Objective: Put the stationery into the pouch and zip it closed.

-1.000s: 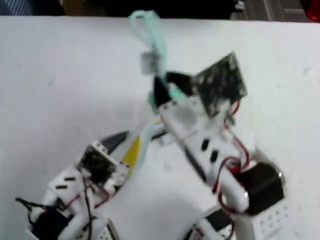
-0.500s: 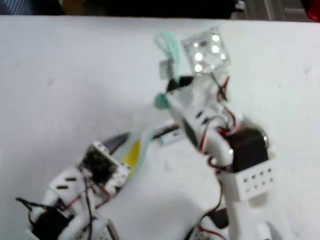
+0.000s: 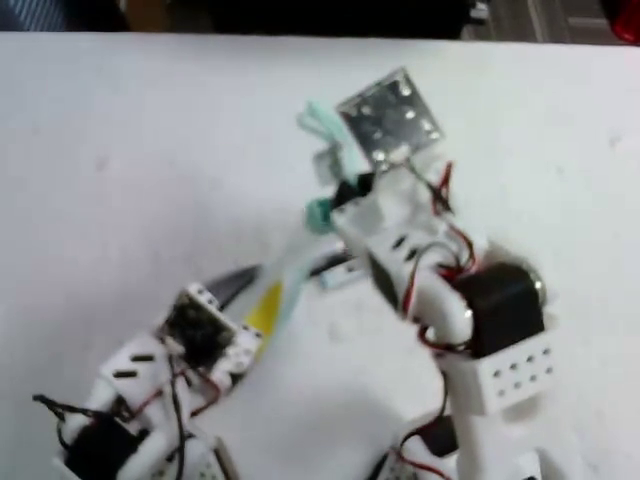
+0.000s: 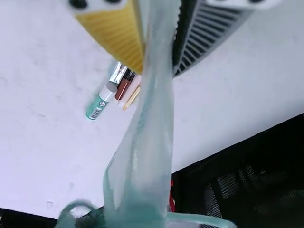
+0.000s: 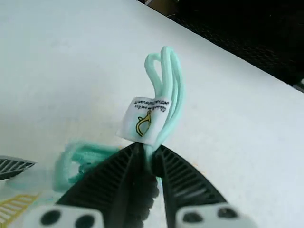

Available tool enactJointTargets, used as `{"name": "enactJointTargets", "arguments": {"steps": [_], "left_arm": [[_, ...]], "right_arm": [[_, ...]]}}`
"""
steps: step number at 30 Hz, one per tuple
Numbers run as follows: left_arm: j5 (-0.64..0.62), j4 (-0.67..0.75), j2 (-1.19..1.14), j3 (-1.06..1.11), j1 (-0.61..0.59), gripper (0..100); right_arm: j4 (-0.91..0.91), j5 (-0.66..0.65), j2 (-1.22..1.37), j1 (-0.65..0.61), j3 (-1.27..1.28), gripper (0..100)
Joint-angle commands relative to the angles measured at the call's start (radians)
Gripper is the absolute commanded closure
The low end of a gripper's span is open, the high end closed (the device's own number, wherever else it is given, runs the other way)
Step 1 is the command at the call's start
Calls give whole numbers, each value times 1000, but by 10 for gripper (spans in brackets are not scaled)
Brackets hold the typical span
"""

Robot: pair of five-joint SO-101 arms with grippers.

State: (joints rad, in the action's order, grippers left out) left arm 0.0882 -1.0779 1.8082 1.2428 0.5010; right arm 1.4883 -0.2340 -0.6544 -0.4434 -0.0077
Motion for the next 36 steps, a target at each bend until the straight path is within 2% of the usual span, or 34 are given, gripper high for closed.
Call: {"name": "enactJointTargets", "arguments": {"steps": [1, 5, 12, 14, 18, 21, 28, 31, 36], "left_arm": [[-14, 29, 16, -11, -13, 977], [-14, 32, 16, -11, -13, 977], [-14, 29, 16, -11, -12, 972], [-15, 28, 16, -12, -13, 925], [-28, -35, 16, -37, -13, 760], [-71, -57, 16, -91, -13, 779], [-78, -51, 16, -115, -64, 785], [-78, -57, 16, -137, -62, 798], [-74, -57, 16, -135, -58, 985]], "right_arm": [[51, -21, 2, 30, -31, 982], [104, -68, 2, -59, -31, 982], [105, -91, -4, -341, -37, 982], [110, -91, -4, -386, -52, 982], [111, -91, -4, -407, -74, 982], [114, -91, 2, -403, -68, 982], [124, -83, 7, -403, -68, 982], [110, -31, 7, -403, -68, 982], [50, -20, 7, -401, -68, 982]]}}
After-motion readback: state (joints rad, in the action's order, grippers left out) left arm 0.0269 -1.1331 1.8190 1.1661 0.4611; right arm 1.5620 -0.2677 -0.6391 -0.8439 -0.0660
